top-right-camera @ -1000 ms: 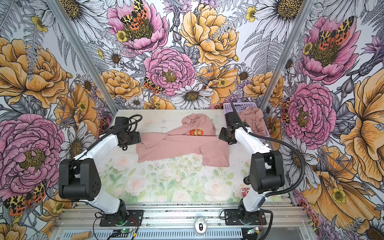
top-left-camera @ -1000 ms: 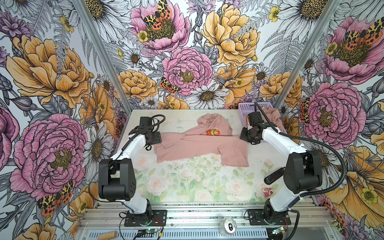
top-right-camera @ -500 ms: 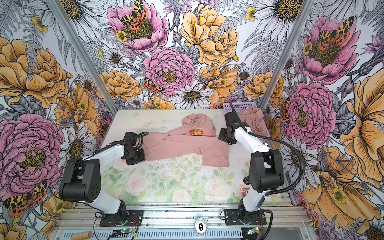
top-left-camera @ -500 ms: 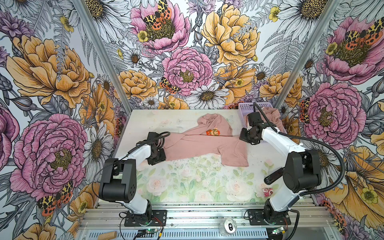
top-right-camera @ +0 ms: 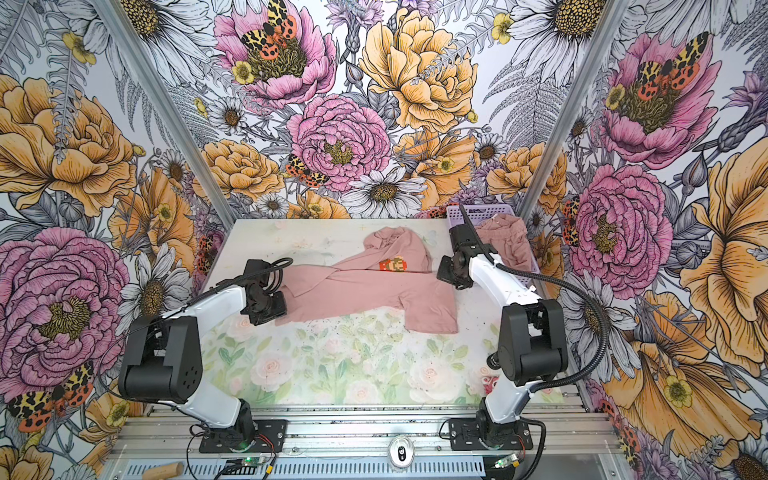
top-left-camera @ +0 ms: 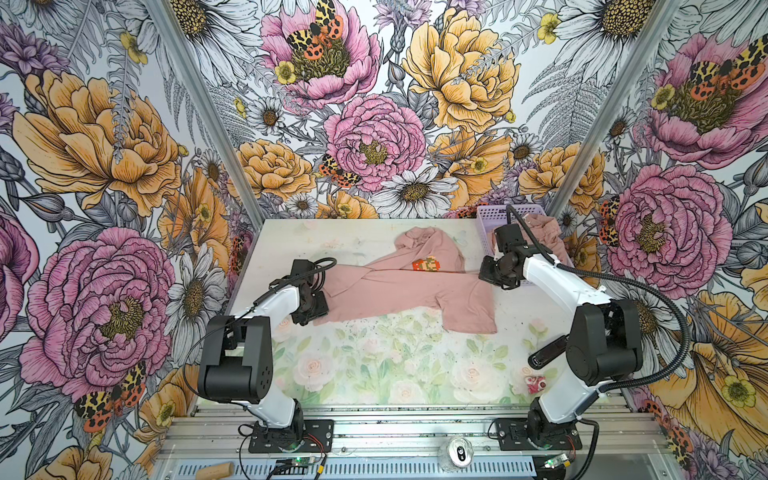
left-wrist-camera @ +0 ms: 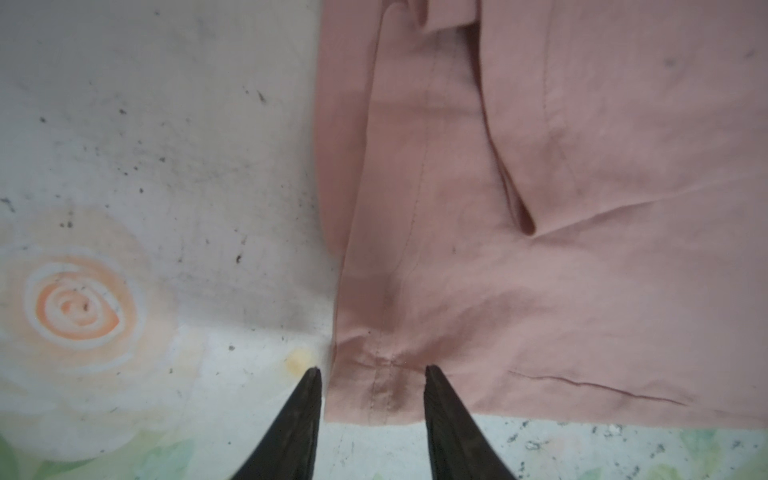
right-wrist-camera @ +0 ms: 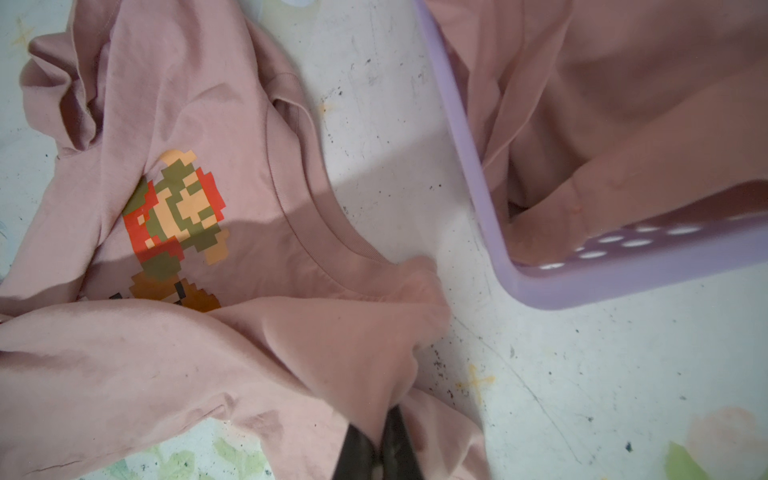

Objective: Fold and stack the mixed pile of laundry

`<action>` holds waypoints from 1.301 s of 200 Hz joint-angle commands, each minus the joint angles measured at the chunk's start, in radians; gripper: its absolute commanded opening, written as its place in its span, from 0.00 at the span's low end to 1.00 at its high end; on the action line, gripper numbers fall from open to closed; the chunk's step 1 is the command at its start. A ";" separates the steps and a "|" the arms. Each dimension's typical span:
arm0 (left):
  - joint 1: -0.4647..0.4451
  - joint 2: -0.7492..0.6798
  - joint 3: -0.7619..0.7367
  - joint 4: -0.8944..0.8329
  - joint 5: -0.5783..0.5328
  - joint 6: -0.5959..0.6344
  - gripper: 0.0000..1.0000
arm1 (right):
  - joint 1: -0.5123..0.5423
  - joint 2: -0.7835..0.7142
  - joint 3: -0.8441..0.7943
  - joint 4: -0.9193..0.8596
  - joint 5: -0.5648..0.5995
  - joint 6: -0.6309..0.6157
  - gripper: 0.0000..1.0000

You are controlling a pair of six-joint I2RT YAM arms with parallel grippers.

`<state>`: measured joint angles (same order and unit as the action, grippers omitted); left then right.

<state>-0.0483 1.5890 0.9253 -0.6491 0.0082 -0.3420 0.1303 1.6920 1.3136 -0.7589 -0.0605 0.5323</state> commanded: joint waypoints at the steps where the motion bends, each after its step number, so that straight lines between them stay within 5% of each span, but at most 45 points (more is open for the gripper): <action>1: 0.007 0.043 0.027 0.029 -0.021 0.021 0.41 | -0.004 0.010 0.008 0.011 -0.005 -0.009 0.00; 100: -0.007 0.015 -0.013 0.011 -0.042 0.003 0.01 | -0.006 0.001 -0.003 0.012 -0.002 -0.008 0.00; 211: 0.004 -0.258 0.105 -0.184 -0.099 -0.004 0.00 | -0.001 -0.135 -0.047 -0.050 -0.090 0.027 0.00; 260: 0.088 -0.351 0.203 -0.246 -0.116 0.040 0.00 | 0.017 -0.205 -0.007 -0.123 -0.178 0.049 0.00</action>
<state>-0.0109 1.2568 1.0721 -0.8577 -0.0692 -0.3370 0.1390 1.4982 1.2633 -0.8490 -0.1806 0.5606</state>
